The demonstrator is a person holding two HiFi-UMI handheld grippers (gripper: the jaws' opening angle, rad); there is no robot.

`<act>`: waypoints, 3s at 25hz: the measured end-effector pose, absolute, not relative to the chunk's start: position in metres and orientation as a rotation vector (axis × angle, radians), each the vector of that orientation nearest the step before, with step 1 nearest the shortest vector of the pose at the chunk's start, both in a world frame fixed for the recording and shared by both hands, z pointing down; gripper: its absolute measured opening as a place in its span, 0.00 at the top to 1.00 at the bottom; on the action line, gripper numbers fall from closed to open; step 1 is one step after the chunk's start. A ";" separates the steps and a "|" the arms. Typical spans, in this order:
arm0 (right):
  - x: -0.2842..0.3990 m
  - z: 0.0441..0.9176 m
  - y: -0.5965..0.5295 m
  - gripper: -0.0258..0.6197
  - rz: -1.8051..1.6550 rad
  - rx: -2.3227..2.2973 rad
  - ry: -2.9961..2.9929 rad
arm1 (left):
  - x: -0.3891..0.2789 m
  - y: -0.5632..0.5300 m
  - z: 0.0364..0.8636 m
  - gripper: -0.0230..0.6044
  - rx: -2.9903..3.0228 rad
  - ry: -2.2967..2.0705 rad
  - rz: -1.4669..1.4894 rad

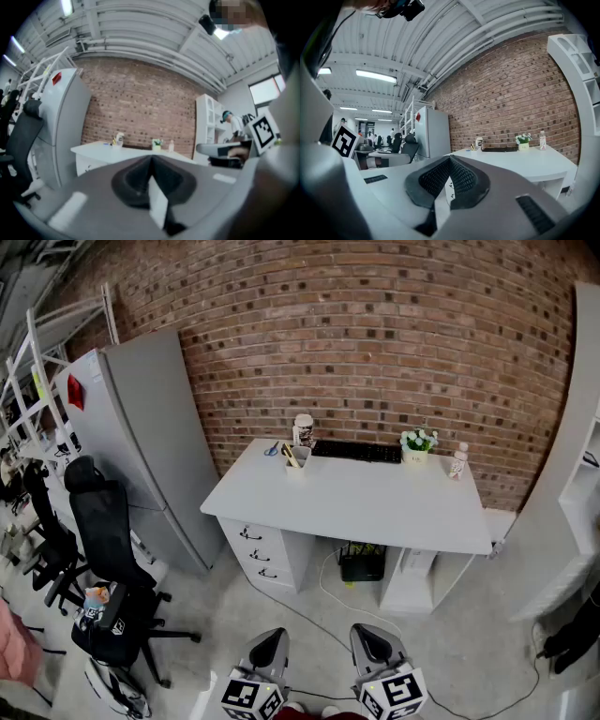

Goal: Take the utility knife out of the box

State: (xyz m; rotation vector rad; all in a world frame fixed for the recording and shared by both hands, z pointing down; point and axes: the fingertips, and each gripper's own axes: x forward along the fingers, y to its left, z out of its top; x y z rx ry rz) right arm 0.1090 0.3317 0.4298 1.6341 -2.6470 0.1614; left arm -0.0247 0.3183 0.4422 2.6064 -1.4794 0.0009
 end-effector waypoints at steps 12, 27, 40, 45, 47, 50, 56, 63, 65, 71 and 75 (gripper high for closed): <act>0.117 0.428 0.331 0.95 0.173 1.649 -2.637 | -0.017 0.313 0.436 0.96 2.622 -1.465 -0.027; 0.106 0.427 0.315 0.95 0.173 1.603 -2.634 | -0.021 0.301 0.435 0.96 2.608 -1.503 -0.054; 0.105 0.437 0.309 0.95 0.208 1.556 -2.627 | -0.024 0.295 0.435 0.96 2.589 -1.528 -0.063; 0.109 0.441 0.299 0.95 0.215 1.569 -2.610 | -0.022 0.281 0.438 0.96 2.593 -1.520 -0.062; 0.110 0.440 0.292 0.95 0.213 1.581 -2.604 | -0.023 0.272 0.438 0.96 2.594 -1.516 -0.063; 0.108 0.441 0.278 0.95 0.215 1.586 -2.593 | -0.026 0.258 0.441 0.96 2.593 -1.512 -0.066; 0.097 0.448 0.245 0.95 0.236 1.586 -2.578 | -0.038 0.221 0.450 0.96 2.590 -1.498 -0.033; 0.080 0.460 0.199 0.95 0.277 1.588 -2.552 | -0.057 0.170 0.456 0.96 2.561 -1.497 -0.051; 0.075 0.463 0.183 0.95 0.282 1.582 -2.546 | -0.062 0.153 0.458 0.96 2.556 -1.495 -0.056; 0.057 0.467 0.134 0.95 0.303 1.574 -2.537 | -0.080 0.103 0.460 0.96 2.545 -1.489 -0.053; 0.044 0.466 0.102 0.95 0.310 1.578 -2.525 | -0.091 0.070 0.460 0.96 2.546 -1.473 -0.050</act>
